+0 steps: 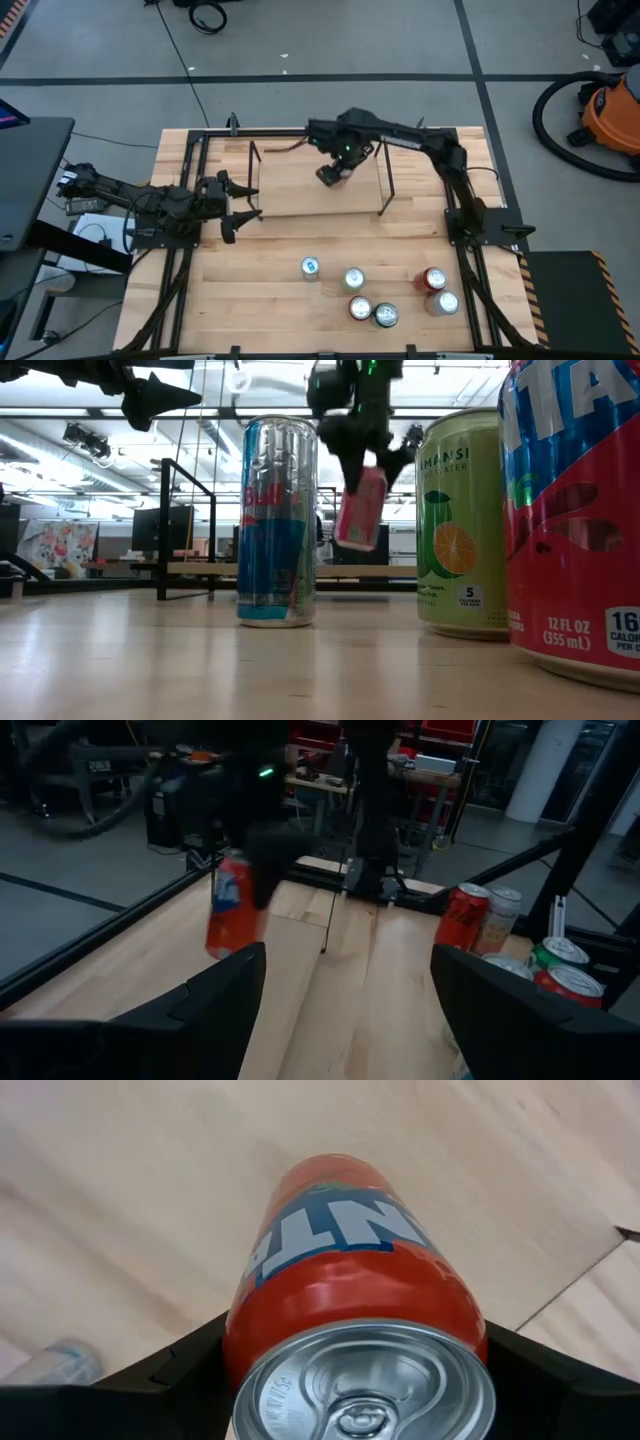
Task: Place canned beverage on shelf
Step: Put the orange soda can on the shelf
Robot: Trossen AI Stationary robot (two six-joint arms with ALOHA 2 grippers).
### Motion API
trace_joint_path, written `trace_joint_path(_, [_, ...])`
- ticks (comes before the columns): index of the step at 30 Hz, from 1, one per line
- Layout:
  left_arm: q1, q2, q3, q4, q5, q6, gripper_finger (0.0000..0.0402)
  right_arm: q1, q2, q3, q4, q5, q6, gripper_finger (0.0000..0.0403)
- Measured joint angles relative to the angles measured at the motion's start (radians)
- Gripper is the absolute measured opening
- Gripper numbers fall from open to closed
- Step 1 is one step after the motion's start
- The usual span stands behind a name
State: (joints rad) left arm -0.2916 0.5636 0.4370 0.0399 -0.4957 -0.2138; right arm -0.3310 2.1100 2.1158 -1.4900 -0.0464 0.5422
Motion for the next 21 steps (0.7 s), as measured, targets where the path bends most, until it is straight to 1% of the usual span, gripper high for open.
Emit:
trace_joint_path(4, [0.0,0.0,0.0,-0.015,0.0,0.0,0.0295,-0.071,0.046,0.03,-0.043,-0.003,-0.026,0.0315])
trace_joint_path(7, [0.0,0.0,0.0,-0.021,0.0,0.0,0.0295,-0.105,0.063,0.032,-0.044,-0.008,-0.039,0.0316])
trace_joint_path(12, [0.0,0.0,0.0,-0.032,0.0,0.0,0.0295,-0.152,0.065,0.032,-0.051,-0.052,-0.055,0.0318])
trace_joint_path(17, [0.0,0.0,0.0,-0.033,0.0,0.0,0.0295,-0.173,0.065,0.032,-0.084,-0.062,-0.077,0.0342])
trace_joint_path(21, [0.0,0.0,0.0,-0.045,0.0,0.0,0.0295,-0.175,0.063,0.032,-0.078,-0.093,-0.063,0.0362])
